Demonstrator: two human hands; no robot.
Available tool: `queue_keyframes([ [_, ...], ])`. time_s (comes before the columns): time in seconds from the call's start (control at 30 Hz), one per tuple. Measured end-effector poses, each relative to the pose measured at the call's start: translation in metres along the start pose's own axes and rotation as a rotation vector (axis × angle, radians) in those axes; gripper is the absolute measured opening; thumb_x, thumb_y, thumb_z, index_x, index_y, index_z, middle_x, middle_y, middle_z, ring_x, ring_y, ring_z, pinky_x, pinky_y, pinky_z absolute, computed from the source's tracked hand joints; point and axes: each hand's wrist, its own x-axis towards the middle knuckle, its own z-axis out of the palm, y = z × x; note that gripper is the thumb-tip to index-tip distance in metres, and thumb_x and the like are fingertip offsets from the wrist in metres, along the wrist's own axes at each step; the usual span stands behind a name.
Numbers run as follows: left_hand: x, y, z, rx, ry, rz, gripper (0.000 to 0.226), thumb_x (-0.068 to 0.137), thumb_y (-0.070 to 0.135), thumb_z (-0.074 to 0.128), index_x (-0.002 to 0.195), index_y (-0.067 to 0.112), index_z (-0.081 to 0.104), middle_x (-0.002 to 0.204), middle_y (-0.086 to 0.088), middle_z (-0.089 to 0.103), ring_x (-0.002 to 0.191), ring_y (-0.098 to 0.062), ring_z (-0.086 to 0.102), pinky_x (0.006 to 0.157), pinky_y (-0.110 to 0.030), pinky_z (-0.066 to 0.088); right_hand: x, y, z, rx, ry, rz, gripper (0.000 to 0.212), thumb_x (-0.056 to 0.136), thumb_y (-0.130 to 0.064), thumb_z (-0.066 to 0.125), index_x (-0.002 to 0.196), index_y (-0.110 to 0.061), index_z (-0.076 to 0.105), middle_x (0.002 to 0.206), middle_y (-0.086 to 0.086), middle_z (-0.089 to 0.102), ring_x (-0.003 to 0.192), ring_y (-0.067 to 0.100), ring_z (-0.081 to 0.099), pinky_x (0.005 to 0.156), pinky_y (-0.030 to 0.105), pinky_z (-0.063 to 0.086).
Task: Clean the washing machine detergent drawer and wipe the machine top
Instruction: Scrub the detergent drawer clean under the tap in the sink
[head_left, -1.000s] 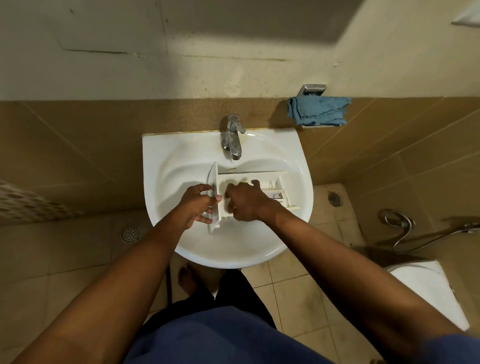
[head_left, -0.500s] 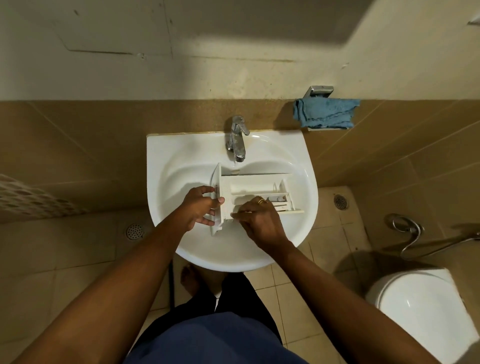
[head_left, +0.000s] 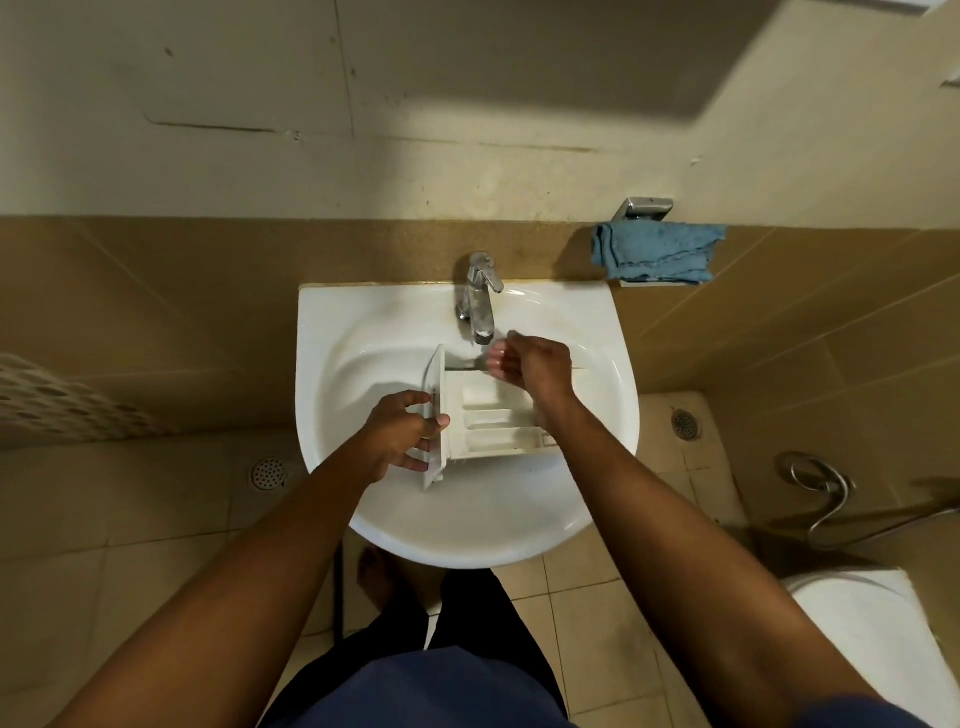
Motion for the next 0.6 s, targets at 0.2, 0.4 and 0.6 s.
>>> queue_keyframes([
  [0.2, 0.001, 0.000, 0.003, -0.001, 0.035, 0.001, 0.059, 0.088, 0.017, 0.082, 0.141, 0.021, 0.057, 0.112, -0.016, 0.073, 0.098, -0.035, 0.074, 0.068, -0.046, 0.065, 0.032, -0.024, 0.040, 0.665, -0.219, 0.357, 0.039, 0.105, -0.010, 0.031, 0.114, 0.019, 0.056, 0.090, 0.029, 0.071, 0.097, 0.044, 0.071, 0.069, 0.042, 0.065],
  [0.4, 0.002, -0.001, 0.002, 0.002, 0.033, 0.005, 0.059, 0.089, 0.016, 0.080, 0.143, 0.021, 0.057, 0.112, -0.013, 0.073, 0.094, -0.031, 0.074, 0.067, -0.045, 0.065, 0.036, -0.003, 0.033, 0.489, -0.159, 0.378, 0.042, 0.098, -0.004, 0.032, 0.129, 0.018, 0.052, 0.114, 0.037, 0.067, 0.097, 0.048, 0.072, 0.074, 0.046, 0.064],
  [0.6, 0.002, 0.000, 0.003, -0.010, 0.037, 0.009, 0.056, 0.089, 0.016, 0.079, 0.141, 0.022, 0.058, 0.113, -0.015, 0.072, 0.097, -0.032, 0.073, 0.073, -0.049, 0.065, -0.001, 0.016, 0.044, 0.266, -0.267, 0.339, 0.026, 0.107, -0.014, 0.045, 0.117, 0.001, 0.064, 0.101, 0.013, 0.070, 0.089, 0.021, 0.066, 0.090, 0.035, 0.054],
])
